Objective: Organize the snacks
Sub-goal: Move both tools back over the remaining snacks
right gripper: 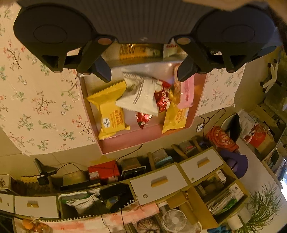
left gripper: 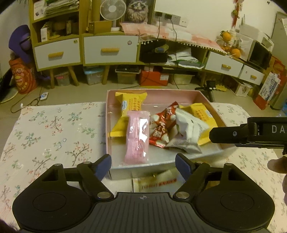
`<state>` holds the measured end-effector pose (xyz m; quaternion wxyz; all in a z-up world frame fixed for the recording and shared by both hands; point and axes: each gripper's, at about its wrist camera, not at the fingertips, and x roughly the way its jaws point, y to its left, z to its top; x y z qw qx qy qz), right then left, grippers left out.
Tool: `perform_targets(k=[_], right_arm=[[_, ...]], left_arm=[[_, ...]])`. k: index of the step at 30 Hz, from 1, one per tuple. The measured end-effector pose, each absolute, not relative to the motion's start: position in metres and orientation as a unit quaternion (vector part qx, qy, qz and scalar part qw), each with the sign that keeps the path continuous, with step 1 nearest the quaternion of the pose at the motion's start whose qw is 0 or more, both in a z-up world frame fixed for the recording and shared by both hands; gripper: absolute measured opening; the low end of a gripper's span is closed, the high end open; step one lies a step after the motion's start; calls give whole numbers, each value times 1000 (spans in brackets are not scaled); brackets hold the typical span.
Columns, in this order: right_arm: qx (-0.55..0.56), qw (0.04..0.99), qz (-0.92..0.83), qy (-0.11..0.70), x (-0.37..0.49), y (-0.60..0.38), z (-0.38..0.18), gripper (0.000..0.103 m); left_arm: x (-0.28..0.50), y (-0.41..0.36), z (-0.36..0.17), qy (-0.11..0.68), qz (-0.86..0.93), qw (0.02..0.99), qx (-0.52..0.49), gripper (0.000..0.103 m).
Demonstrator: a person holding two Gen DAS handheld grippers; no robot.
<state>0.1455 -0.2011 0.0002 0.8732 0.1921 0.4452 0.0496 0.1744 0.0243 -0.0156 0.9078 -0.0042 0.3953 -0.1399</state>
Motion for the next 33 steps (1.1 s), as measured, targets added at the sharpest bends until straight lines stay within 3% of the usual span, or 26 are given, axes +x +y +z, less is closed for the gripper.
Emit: perform_targets(k=[33], right_arm=[[92, 890, 40, 445, 54, -198, -3, 98]], left_arm=[[59, 47, -25, 415, -120, 901, 32, 96]])
